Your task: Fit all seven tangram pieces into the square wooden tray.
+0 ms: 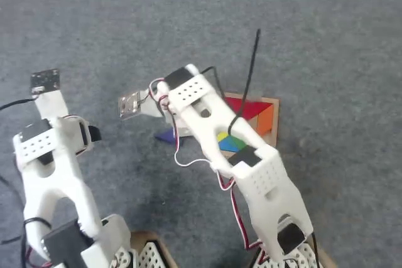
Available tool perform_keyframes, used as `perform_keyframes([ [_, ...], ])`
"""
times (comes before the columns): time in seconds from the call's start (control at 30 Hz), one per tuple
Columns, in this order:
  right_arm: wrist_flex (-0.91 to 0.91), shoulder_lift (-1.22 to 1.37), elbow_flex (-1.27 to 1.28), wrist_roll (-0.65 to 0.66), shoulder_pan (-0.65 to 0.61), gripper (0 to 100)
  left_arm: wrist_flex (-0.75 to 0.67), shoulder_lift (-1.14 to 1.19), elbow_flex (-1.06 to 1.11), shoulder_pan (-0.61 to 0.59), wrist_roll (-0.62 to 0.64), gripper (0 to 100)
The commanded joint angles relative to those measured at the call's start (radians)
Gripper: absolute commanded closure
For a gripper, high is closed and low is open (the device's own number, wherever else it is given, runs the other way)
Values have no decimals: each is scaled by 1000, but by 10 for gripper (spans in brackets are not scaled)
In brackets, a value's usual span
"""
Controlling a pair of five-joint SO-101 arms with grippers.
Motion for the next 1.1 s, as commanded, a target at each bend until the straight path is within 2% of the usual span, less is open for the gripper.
perform_keyframes([
  [0.0, -28, 10, -54, 17, -28, 478, -18, -48, -27, -2, 14, 754],
  [0.3, -25, 19, -48, -18, -127, 479, -20, -48, -27, 0, 14, 754],
  [0.43, 59, 10, -54, -40, -168, 482, -20, -48, -27, 0, 14, 754],
  [0.57, 82, 22, -52, -41, -196, 537, -18, -48, -27, 0, 14, 754],
  [0.8, -21, 24, -48, -146, -206, 545, -14, -48, -27, -6, 14, 754],
  [1.07, -27, 79, -52, -161, -197, 547, -14, -48, -27, -6, 14, 754],
])
